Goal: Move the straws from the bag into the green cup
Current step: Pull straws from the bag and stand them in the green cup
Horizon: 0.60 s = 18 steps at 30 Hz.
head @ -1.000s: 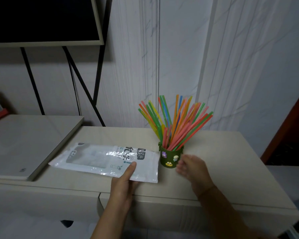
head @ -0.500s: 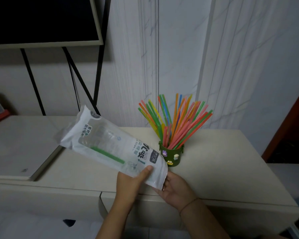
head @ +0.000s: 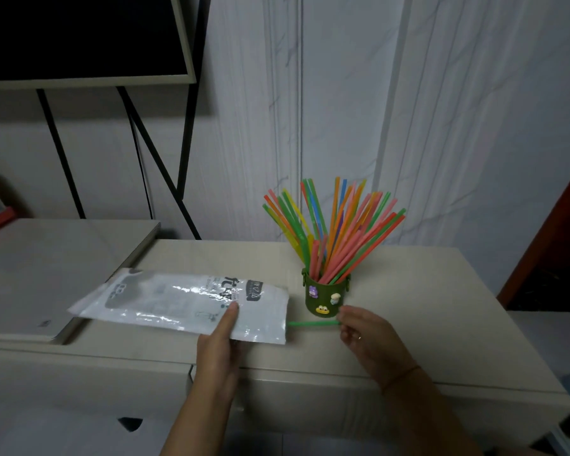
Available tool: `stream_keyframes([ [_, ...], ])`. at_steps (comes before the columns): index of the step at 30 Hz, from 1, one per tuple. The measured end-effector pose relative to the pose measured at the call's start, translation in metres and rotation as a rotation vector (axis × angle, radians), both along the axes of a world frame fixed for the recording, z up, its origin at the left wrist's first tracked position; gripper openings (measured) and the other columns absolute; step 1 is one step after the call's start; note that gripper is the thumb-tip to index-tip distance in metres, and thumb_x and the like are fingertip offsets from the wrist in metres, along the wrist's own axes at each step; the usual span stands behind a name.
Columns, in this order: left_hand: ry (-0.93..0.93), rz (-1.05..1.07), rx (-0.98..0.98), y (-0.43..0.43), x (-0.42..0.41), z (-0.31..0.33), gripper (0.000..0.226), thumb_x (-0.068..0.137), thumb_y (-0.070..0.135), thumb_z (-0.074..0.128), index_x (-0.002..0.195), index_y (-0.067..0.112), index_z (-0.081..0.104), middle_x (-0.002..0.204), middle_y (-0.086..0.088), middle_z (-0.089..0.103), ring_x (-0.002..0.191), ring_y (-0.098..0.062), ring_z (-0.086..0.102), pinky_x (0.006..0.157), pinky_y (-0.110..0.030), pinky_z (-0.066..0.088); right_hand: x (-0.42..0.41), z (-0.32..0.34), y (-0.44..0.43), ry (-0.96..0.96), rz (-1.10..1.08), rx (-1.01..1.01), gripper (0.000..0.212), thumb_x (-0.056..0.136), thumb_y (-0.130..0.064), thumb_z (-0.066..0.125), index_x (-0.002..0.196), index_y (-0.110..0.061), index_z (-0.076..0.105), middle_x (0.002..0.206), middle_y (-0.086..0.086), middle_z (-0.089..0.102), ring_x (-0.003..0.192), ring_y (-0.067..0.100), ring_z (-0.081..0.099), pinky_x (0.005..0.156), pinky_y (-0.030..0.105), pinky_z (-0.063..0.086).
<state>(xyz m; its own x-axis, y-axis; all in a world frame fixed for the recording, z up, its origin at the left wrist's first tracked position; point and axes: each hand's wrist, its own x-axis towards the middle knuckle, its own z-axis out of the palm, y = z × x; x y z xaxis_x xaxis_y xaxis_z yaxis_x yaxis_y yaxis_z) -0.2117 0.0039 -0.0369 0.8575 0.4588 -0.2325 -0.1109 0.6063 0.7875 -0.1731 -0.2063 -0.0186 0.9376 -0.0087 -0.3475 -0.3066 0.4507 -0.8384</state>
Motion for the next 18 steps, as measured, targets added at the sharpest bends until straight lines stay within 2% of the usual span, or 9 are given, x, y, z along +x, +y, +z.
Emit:
stream_keyframes([
  [3,0.010,-0.007,-0.105,-0.001,0.000,-0.001,0.035,0.088,0.007,0.063,0.122,0.016,0.062,0.113,-0.006,0.072,0.104,-0.023,0.068,0.087,-0.043,0.056,0.005,0.001,-0.004,0.001,-0.029,0.114,0.013,0.086,0.008,0.053,0.083,0.001,0.063,0.066,0.011,0.053,0.049,0.009,0.048,0.043,0.014,0.044],
  [6,0.006,-0.026,-0.148,-0.007,0.001,-0.001,0.027,0.088,0.006,0.063,0.112,0.019,0.065,0.109,-0.004,0.075,0.101,-0.020,0.070,0.082,-0.040,0.057,0.003,0.002,0.007,0.027,0.020,0.285,0.011,0.088,0.002,0.055,0.086,-0.001,0.064,0.072,0.006,0.057,0.050,0.005,0.053,0.046,0.013,0.047],
  [8,0.012,-0.033,-0.154,-0.014,0.002,0.000,0.026,0.088,0.006,0.064,0.110,0.018,0.065,0.106,-0.003,0.076,0.097,-0.018,0.071,0.081,-0.036,0.057,-0.003,0.002,0.018,0.030,0.078,0.326,0.011,0.089,0.002,0.053,0.089,0.001,0.064,0.077,0.007,0.060,0.056,0.006,0.057,0.049,0.015,0.050],
  [12,0.011,-0.056,-0.143,-0.022,0.002,0.002,0.024,0.087,0.007,0.065,0.109,0.018,0.066,0.101,-0.002,0.077,0.090,-0.015,0.073,0.074,-0.031,0.060,-0.011,0.003,0.027,-0.052,0.137,0.229,0.013,0.089,0.005,0.051,0.087,0.004,0.064,0.079,0.012,0.060,0.066,0.012,0.057,0.055,0.017,0.054],
  [15,-0.002,-0.043,-0.157,-0.013,0.003,0.003,0.024,0.088,0.012,0.065,0.111,0.020,0.065,0.102,0.000,0.077,0.091,-0.013,0.073,0.069,-0.031,0.061,-0.004,0.011,0.014,-0.120,0.027,0.145,0.013,0.091,0.000,0.050,0.086,0.001,0.063,0.071,0.010,0.058,0.056,0.008,0.058,0.053,0.017,0.053],
  [18,-0.002,-0.018,-0.169,-0.004,0.005,0.002,0.019,0.091,0.020,0.062,0.110,0.022,0.064,0.096,0.004,0.077,0.084,-0.010,0.074,0.058,-0.028,0.060,0.005,0.016,-0.003,-0.168,-0.065,0.083,0.013,0.093,-0.006,0.050,0.088,-0.004,0.062,0.060,0.005,0.060,0.049,0.005,0.058,0.050,0.018,0.052],
])
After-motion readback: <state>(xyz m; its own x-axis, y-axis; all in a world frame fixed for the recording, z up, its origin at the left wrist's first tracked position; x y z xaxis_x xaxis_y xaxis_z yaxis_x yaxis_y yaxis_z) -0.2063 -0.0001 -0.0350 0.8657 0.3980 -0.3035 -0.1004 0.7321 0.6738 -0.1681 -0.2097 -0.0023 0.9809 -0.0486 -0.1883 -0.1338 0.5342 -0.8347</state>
